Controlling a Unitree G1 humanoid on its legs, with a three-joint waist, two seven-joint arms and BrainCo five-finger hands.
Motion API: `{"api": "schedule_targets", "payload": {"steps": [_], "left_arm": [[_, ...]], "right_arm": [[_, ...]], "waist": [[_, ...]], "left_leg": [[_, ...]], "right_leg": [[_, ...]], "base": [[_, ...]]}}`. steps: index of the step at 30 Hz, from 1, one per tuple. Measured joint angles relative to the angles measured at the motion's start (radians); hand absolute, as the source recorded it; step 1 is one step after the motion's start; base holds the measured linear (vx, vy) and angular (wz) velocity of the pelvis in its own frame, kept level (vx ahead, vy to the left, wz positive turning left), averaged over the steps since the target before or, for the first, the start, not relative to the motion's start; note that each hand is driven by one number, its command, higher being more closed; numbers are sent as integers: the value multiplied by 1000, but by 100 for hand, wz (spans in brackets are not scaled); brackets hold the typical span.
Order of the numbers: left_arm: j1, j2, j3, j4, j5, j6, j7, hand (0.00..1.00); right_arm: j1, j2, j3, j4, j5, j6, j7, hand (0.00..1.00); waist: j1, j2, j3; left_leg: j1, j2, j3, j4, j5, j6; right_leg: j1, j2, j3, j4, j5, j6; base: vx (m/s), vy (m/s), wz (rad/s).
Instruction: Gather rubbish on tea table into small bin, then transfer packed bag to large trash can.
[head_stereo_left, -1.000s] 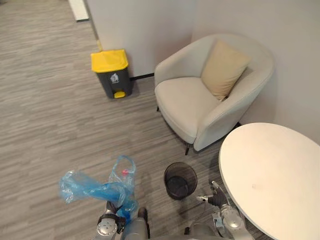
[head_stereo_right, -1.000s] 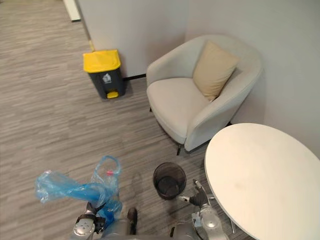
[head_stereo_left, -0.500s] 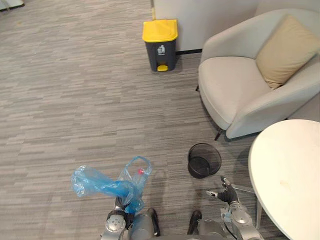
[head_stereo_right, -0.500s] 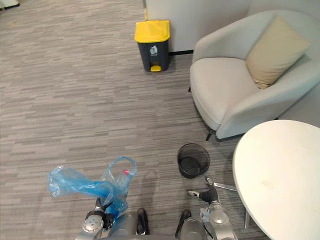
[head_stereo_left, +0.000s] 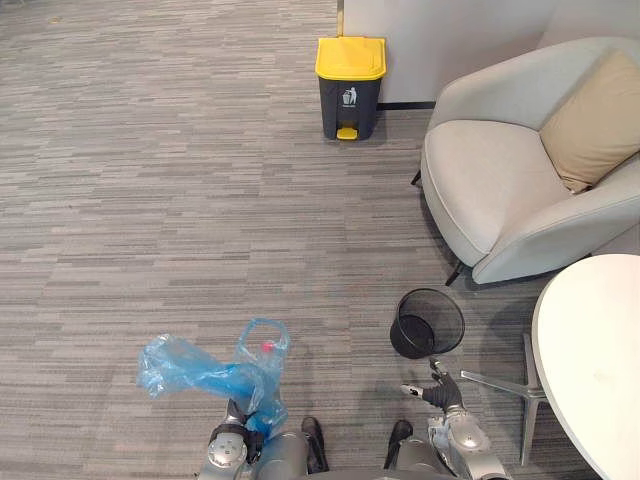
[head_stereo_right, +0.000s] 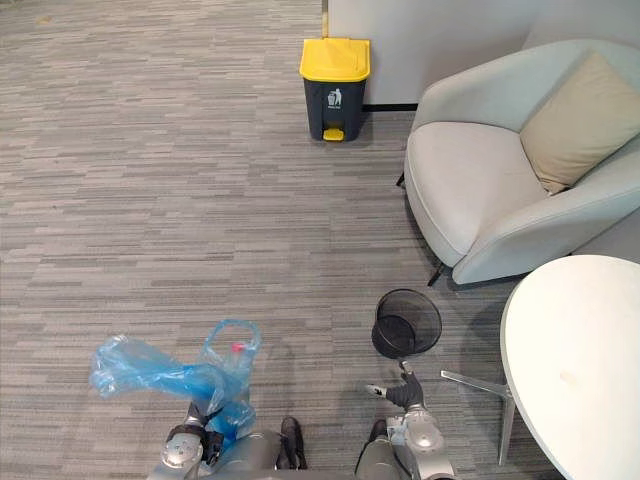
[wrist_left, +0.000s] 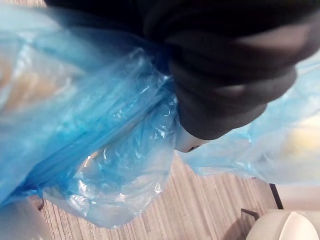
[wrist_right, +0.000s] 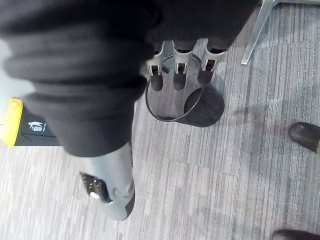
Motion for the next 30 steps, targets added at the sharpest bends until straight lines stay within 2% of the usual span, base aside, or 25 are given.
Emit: {"api": "schedule_targets", "payload": {"steps": [2,4,5,6,7,8,10,11,12,13,14,16,17,18,19,20,21,23,24,25,26,27,28,29,30], "left_arm": [[6,0,0,-1,0,0,0,100],[11,-1,-1,-6,0,0,-1,100],[13,0,1,-21,0,1,-1,100],[11,2,3,-30,-1,1,0,100],[13,12,6,-39,-1,0,0,100],[9,11,11,-39,-1,1,0,100],[0,16,30,-33,-1,2,0,100],[-8,15,31,-28,-1,6,0,100],[-12,15,31,-24,-2,6,0,100],[-15,16,28,-19,-2,7,-1,100],[-19,6,28,-6,-1,7,-1,100],[-25,-4,27,-2,-1,6,-1,100],[-34,-7,27,0,-1,7,-1,100],[-37,-10,27,0,-1,8,-1,100],[-40,-15,27,0,-1,8,-2,100],[-41,-19,27,-1,-1,8,-2,100],[-39,-24,28,-3,-1,7,-2,100],[-42,-27,28,-4,-1,6,-2,100],[-51,-28,29,-5,-1,5,-2,100],[-57,-29,33,-4,-1,5,-2,100],[-57,-29,33,-4,-1,5,-2,100],[-70,-30,44,-4,-1,1,-2,100],[-74,-29,45,-4,-1,-1,-1,100],[-86,-30,46,-4,-1,-2,-1,100],[-89,-32,44,-4,-1,-2,-1,100]], "right_arm": [[5,0,0,0,0,1,0,0],[16,-1,1,0,-1,2,1,0],[23,0,1,0,0,2,1,0],[26,3,1,1,-1,2,2,0],[30,10,4,3,-1,2,4,0],[23,5,19,8,0,1,5,0],[0,-3,25,30,0,1,4,0],[-6,-9,25,35,0,1,4,0],[-4,-12,24,35,0,2,4,0],[3,-15,24,35,0,1,4,0],[16,-25,20,34,0,2,4,0],[25,-38,16,28,0,1,4,0],[17,-36,4,29,0,2,4,0],[15,-34,-1,29,0,2,4,0],[19,-31,-1,26,1,3,4,0],[30,-30,-1,14,2,3,4,0],[33,-23,1,6,7,2,3,0],[30,-20,-1,-8,22,1,-4,0],[18,-17,-6,-12,27,0,-16,0],[11,-13,-15,-11,31,0,-16,0],[11,-13,-15,-11,31,0,-16,0],[-4,-7,-20,-7,38,1,-16,0],[-7,-3,-22,-6,38,1,-17,0],[-9,2,-22,-5,38,1,-18,0],[-6,1,-23,-3,38,1,-18,0]], "waist": [[-1,-6,-2],[-7,-13,-1],[-19,-16,-1],[-28,-17,0],[-37,-16,6],[-36,-28,4],[-36,-30,8],[-44,-22,13],[-48,-22,14],[-54,-30,13],[-58,-27,9],[-55,13,1],[-54,31,5],[-54,40,9],[-55,48,15],[-54,49,17],[-47,44,21],[-44,36,22],[-37,25,28],[-31,29,28],[-30,28,28],[-18,18,37],[-17,11,42],[-7,-5,53],[-3,-4,53]], "left_leg": [[2,-8,-1,35,-27,9],[25,-34,-29,45,-68,23],[48,-47,-60,41,-73,35],[62,-50,-79,39,-76,39],[79,-50,-103,37,-80,43],[89,-40,-111,34,-82,39],[117,-28,-135,6,-85,34],[143,-15,-155,-19,-87,22],[158,-15,-162,-31,-88,12],[197,-22,-178,-53,-100,-18],[219,-15,-210,-55,-115,-41],[224,20,-216,-43,-116,-56],[200,44,-214,16,-113,-89],[182,57,-214,71,-107,-102],[141,89,-215,211,-71,-155],[103,113,-213,341,-20,-178],[51,153,-193,502,-9,-173],[-9,196,-145,616,-29,-135],[-64,212,-120,612,-53,-99],[-90,211,-116,568,-65,-79],[-93,211,-116,563,-66,-77],[-150,189,-124,406,-72,-68],[-164,171,-136,350,-71,-70],[-176,127,-168,208,-47,-97],[-174,113,-188,127,-25,-114]], "right_leg": [[-9,-24,9,67,-27,8],[-17,-55,50,170,-46,-2],[-47,-63,96,282,-26,-32],[-72,-59,122,330,-29,-44],[-94,-28,156,368,-72,-38],[-123,15,168,361,-104,-51],[-178,85,144,308,-111,-67],[-205,125,116,232,-104,-75],[-211,139,111,185,-94,-72],[-205,157,122,79,-6,-92],[-179,164,118,87,53,-145],[-171,187,92,92,14,-158],[-155,202,77,84,-3,-175],[-136,211,67,72,-8,-180],[-70,231,51,23,-13,-186],[-12,248,45,-21,-14,-187],[64,264,47,-72,-17,-193],[131,272,55,-122,-17,-193],[170,273,73,-165,-14,-189],[186,271,87,-182,-11,-184],[187,270,88,-183,-11,-184],[212,252,113,-210,-8,-178],[219,240,118,-216,-9,-176],[237,209,134,-225,-16,-143],[243,201,144,-226,-23,-124]], "base": [[93,20,2],[152,37,34],[153,32,63],[247,8,74],[255,-49,60],[301,-69,48],[240,-105,36],[271,-116,42],[413,-159,50],[375,-153,59],[486,-184,51],[437,-158,29],[435,-170,20],[503,-211,20],[324,-132,22],[439,-137,13],[328,-80,0],[280,-38,-13],[246,15,-25],[234,45,-23],[235,135,-35],[236,164,-30],[289,241,-42],[190,195,-25],[250,274,-41]]}}
